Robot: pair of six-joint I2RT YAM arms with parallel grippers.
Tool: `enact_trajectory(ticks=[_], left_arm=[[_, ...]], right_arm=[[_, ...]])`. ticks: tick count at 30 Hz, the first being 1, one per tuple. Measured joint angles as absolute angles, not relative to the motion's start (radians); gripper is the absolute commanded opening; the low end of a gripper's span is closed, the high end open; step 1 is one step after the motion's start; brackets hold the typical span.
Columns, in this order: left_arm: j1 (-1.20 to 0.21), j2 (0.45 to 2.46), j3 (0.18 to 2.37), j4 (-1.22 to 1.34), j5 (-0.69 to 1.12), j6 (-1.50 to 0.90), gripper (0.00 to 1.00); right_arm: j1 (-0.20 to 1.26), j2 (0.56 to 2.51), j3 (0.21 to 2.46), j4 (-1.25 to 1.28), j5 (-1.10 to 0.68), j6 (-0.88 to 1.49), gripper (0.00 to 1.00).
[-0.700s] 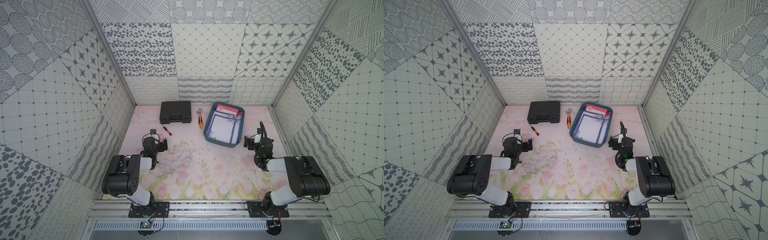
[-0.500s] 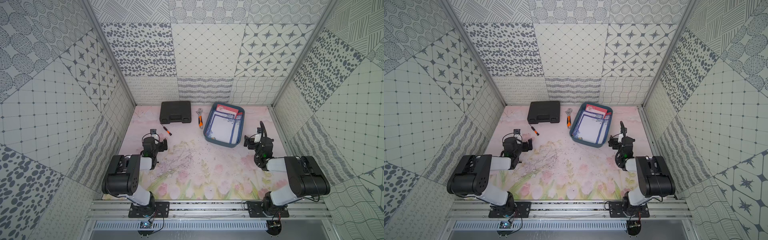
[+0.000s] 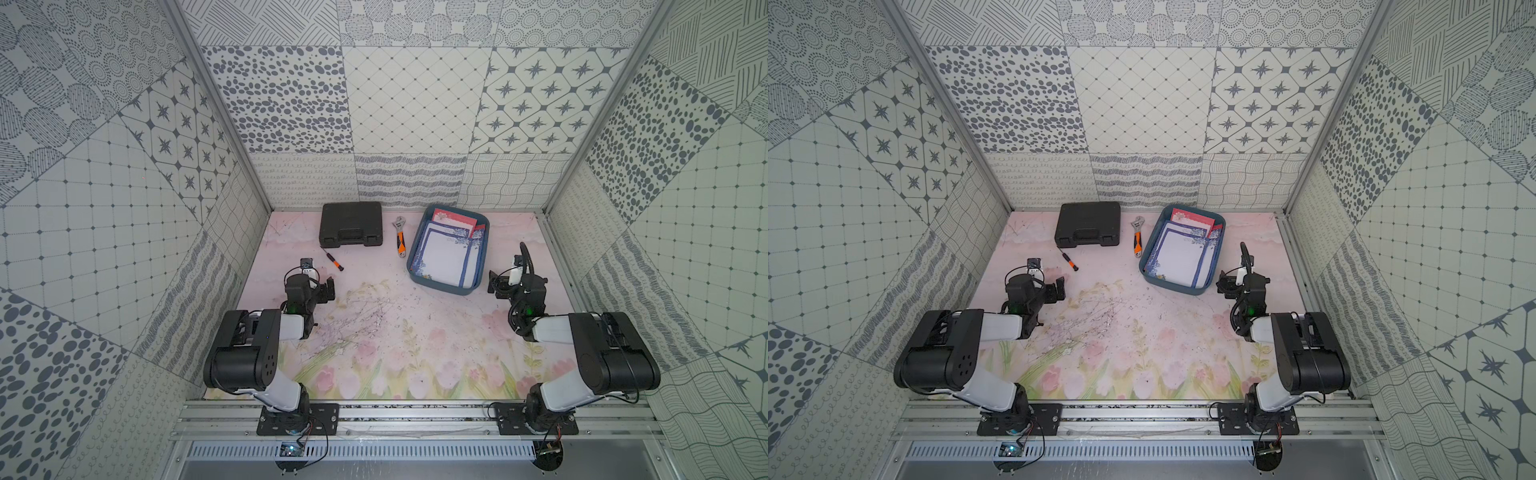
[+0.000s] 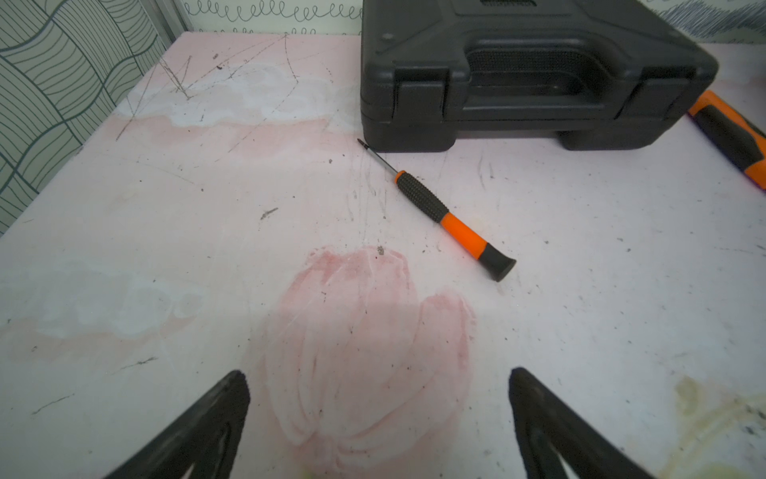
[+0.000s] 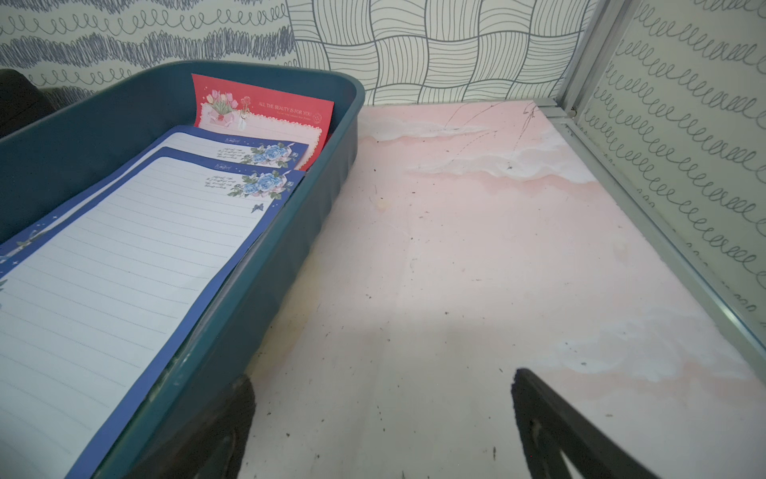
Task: Take out the stationery paper from the storage box
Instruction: Move the storage box to the center of the board.
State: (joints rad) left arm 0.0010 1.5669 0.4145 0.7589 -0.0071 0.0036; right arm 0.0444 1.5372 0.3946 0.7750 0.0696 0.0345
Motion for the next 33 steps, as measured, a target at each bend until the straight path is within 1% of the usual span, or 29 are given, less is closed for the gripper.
enact_trajectory(ticks=[23,24,25,26,29,31,33], left_arm=[[0.003,1.567,0.414,0.759,-0.006,0.004,0.99],[0.003,1.567,0.414,0.759,-0.006,0.004,0.98],[0.003,1.567,0.414,0.759,-0.006,0.002,0.93],[0.003,1.567,0.414,0.759,-0.006,0.007,0.90],[0.002,1.562,0.421,0.749,-0.007,0.007,0.89],[0.001,1.533,0.455,0.689,-0.011,0.007,0.89],[-0.004,1.491,0.521,0.609,-0.026,0.002,0.86]], right_arm=[[0.044,1.537,0.395,0.775,0.063,0.034,0.98],[0.044,1.537,0.395,0.775,0.064,0.034,0.98],[0.044,1.537,0.395,0.775,0.065,0.035,0.98],[0.044,1.537,0.395,0.775,0.070,0.036,0.98],[0.044,1.515,0.404,0.729,0.078,0.037,0.98],[0.044,1.454,0.429,0.634,0.088,0.037,0.98],[0.044,1.389,0.461,0.573,0.104,0.041,0.98]])
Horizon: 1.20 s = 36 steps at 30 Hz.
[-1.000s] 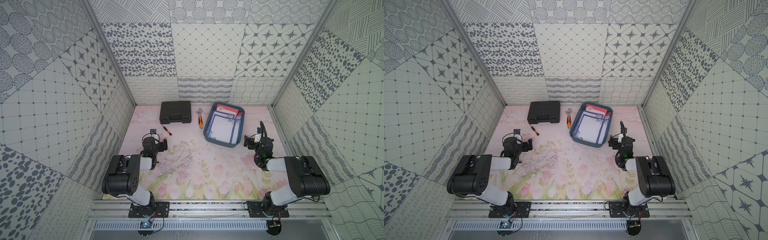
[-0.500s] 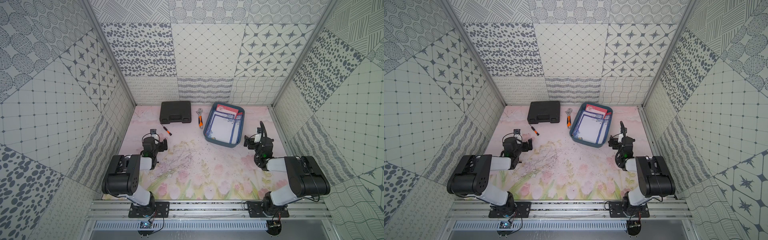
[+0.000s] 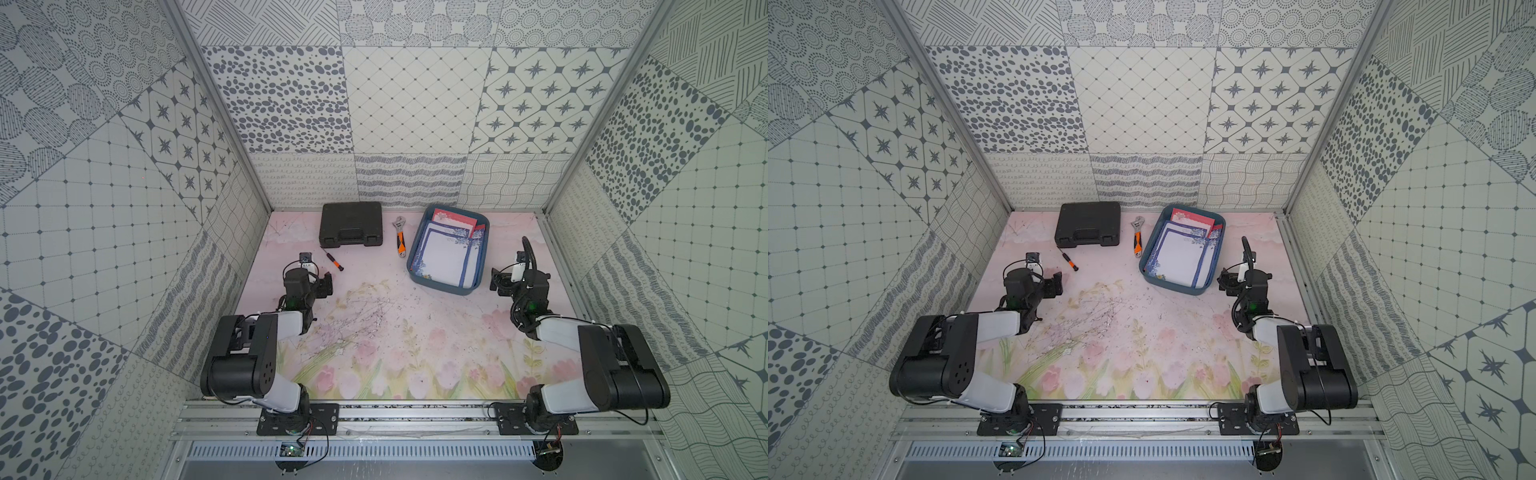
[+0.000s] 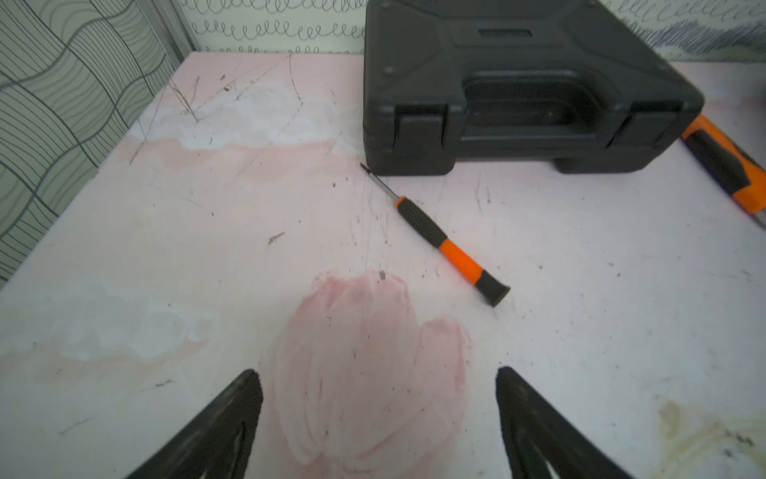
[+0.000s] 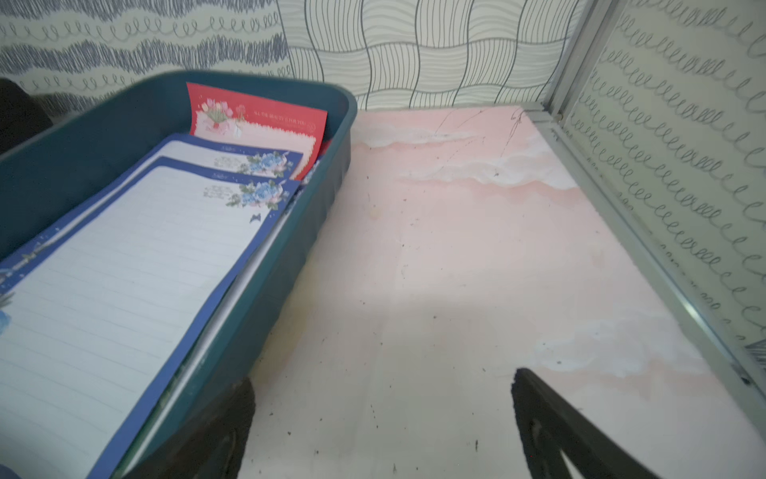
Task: Take out the stationery paper from the storage box
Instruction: Move the storage box to the center of the board.
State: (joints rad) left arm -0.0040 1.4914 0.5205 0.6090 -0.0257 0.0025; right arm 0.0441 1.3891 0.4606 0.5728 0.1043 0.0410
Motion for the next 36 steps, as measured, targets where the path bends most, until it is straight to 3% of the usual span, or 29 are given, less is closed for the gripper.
enact_trajectory(ticks=[11,19,29,34,36], left_arm=[[-0.085,1.231,0.632,0.313,-0.093,-0.065,0.76],[-0.123,0.981,0.735,0.072,-0.009,-0.131,0.68],[-0.137,0.760,0.794,-0.184,0.136,-0.072,0.65],[-0.138,0.680,0.747,-0.250,0.163,-0.041,0.65],[-0.138,0.652,0.727,-0.265,0.165,-0.036,0.65]], right_arm=[[0.059,1.163,0.704,0.105,0.067,0.224,0.97],[0.244,1.108,0.885,-0.265,-0.016,0.298,0.78],[0.402,1.427,1.139,-0.553,-0.044,0.334,0.38],[0.409,1.623,1.297,-0.656,-0.041,0.326,0.27],[0.410,1.678,1.346,-0.688,-0.041,0.320,0.27]])
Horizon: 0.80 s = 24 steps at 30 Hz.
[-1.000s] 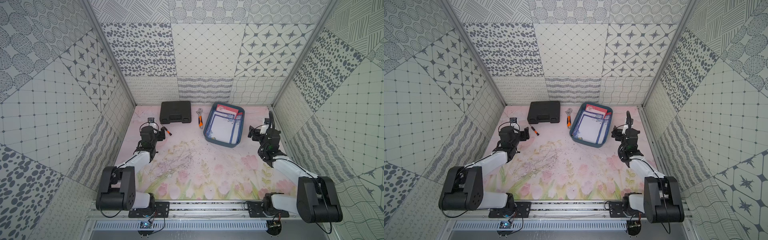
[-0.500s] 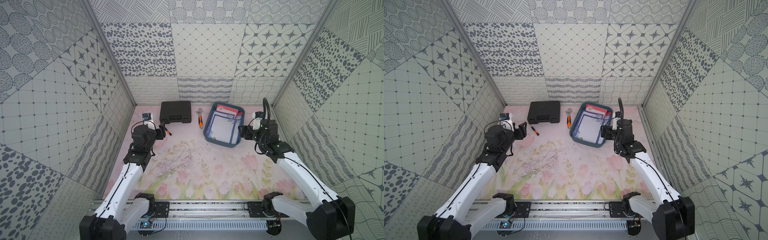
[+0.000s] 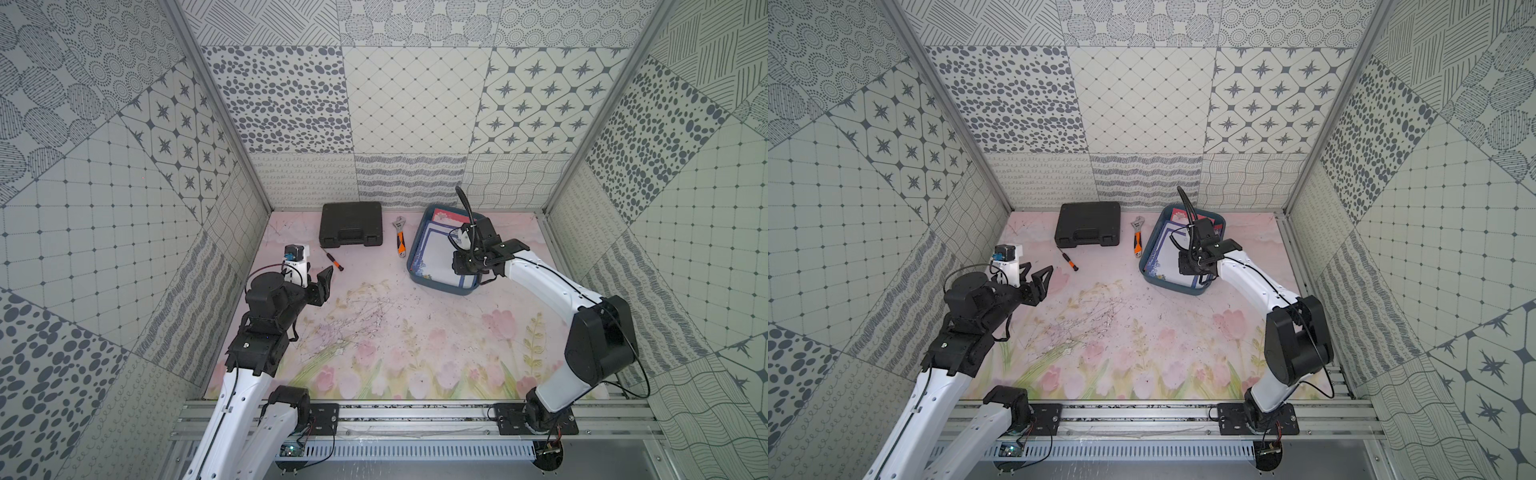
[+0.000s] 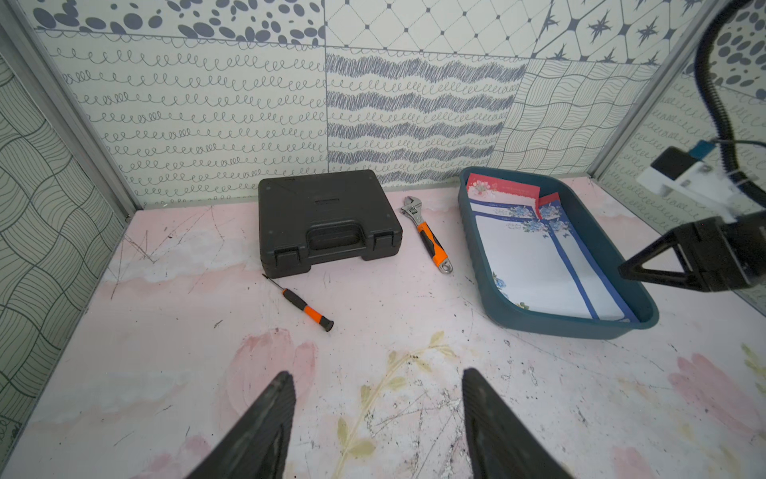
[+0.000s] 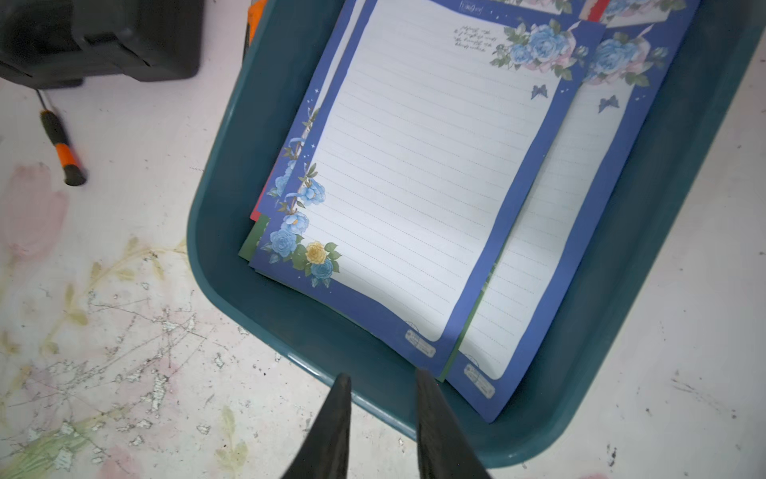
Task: Take out the stationery paper from the storage box
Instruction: Move the storage box to the center of the board.
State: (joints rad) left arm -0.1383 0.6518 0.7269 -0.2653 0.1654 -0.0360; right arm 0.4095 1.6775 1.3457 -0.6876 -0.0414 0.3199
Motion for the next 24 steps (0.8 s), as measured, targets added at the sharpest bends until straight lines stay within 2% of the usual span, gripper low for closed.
enact_trajectory(ticks=[8,24], left_arm=[[-0.138,0.583,0.688,-0.279,0.165,-0.030,0.66],[-0.139,0.662,0.701,-0.282,0.178,-0.034,0.65]], right_arm=[[0.410,1.812,1.458,-0.798,-0.071,0.303,0.34],[0.411,1.862,1.479,-0.928,-0.113,0.271,0.34]])
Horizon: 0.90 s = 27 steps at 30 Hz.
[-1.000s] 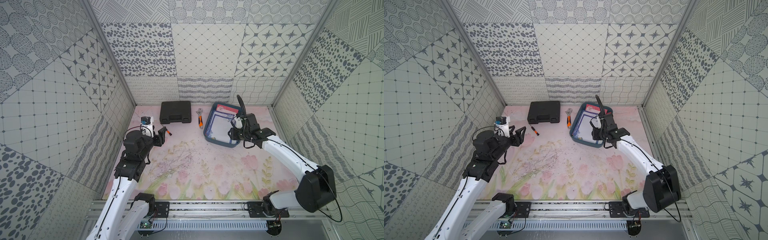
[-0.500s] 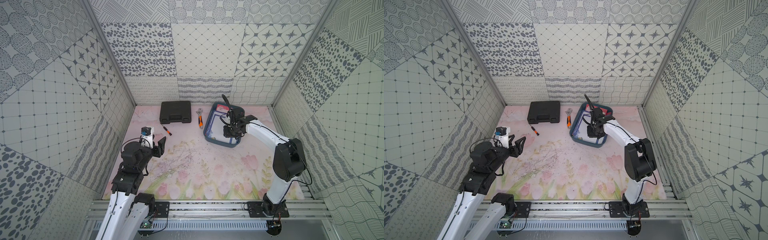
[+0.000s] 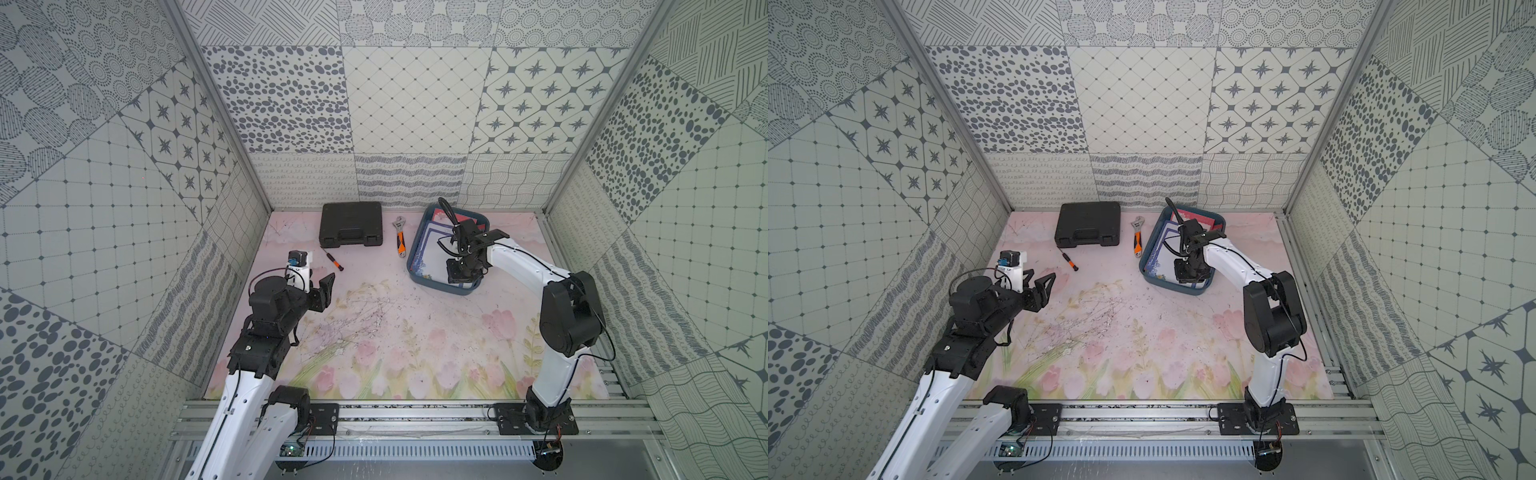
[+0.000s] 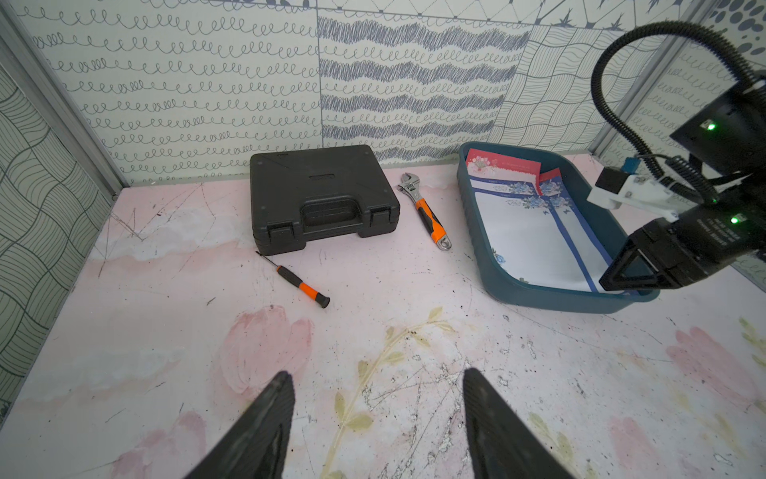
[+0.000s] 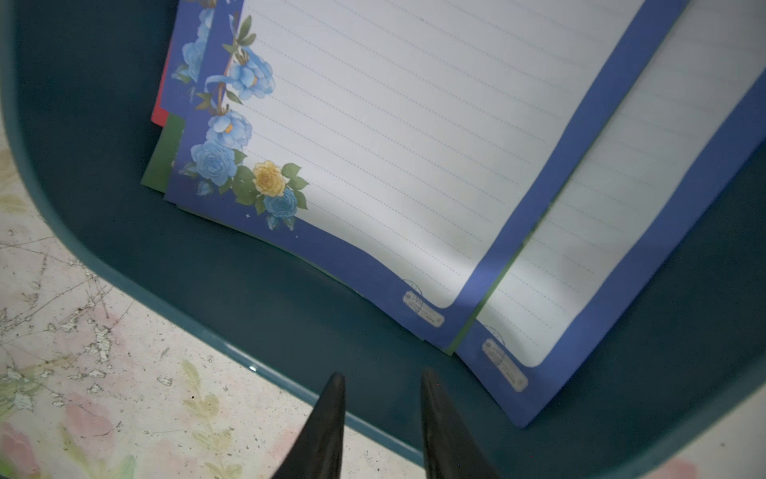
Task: Take out the stationery paper from the storage box
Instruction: Move the storage box to the center of the board.
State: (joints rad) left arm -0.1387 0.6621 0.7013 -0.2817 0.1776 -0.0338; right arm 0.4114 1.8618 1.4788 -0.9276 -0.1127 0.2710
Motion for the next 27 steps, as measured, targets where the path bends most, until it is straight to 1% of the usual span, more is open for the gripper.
enact_trajectory(ticks=[9,17,27], left_arm=[[-0.139,0.684,0.718,-0.310,0.179,-0.038,0.67],[-0.139,0.671,0.718,-0.332,0.176,-0.043,0.68],[-0.139,0.709,0.730,-0.333,0.177,-0.054,0.68]], right_arm=[[0.412,1.863,1.467,-0.933,-0.118,0.255,0.33],[0.412,1.859,1.358,-0.987,-0.108,0.255,0.33],[0.394,1.755,1.235,-0.995,-0.103,0.266,0.32]])
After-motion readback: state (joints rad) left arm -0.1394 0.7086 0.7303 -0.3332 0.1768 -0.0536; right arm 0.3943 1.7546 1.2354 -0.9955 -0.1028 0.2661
